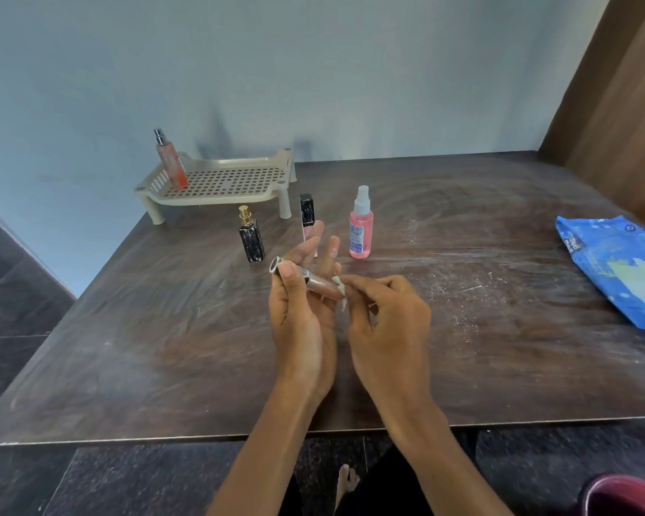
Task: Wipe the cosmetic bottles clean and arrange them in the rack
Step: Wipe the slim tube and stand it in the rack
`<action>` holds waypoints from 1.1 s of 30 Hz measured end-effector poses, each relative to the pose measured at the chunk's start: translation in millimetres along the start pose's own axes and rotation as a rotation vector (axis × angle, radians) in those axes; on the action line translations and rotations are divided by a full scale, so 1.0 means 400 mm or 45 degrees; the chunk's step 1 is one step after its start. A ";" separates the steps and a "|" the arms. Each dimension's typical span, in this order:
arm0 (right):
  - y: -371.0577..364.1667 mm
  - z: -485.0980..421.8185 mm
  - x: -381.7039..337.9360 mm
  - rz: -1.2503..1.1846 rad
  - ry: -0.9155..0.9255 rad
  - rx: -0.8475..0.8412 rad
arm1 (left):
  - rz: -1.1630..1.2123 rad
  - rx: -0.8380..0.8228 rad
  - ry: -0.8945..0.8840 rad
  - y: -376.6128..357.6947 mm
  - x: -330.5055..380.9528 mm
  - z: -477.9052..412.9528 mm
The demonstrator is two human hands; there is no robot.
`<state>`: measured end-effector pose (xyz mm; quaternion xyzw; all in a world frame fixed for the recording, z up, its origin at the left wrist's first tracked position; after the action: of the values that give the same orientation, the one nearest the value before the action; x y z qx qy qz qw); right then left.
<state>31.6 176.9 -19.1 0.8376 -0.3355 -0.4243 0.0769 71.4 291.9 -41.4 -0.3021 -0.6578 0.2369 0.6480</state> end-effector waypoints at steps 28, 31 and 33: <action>-0.002 0.018 -0.011 -0.064 0.025 -0.006 | 0.058 0.260 -0.080 0.005 0.034 -0.010; -0.002 0.028 -0.001 -0.097 -0.030 -0.003 | 0.002 0.257 -0.063 0.010 0.019 -0.002; -0.011 0.009 -0.024 -0.157 -0.018 0.011 | -0.087 0.227 -0.008 -0.001 0.002 0.007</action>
<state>27.2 186.8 -16.9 0.8540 -0.2855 -0.4326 0.0447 68.8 292.6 -40.7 -0.2198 -0.6462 0.2731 0.6779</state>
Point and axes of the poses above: each hand's wrist, its own z-axis away from the middle knuckle, its own y-axis out of the back of the hand, x = y × z, the point moved 10 cm from there along -z, towards the middle knuckle, and after that the axes turned 15 degrees about y, right-handed, at the moved point
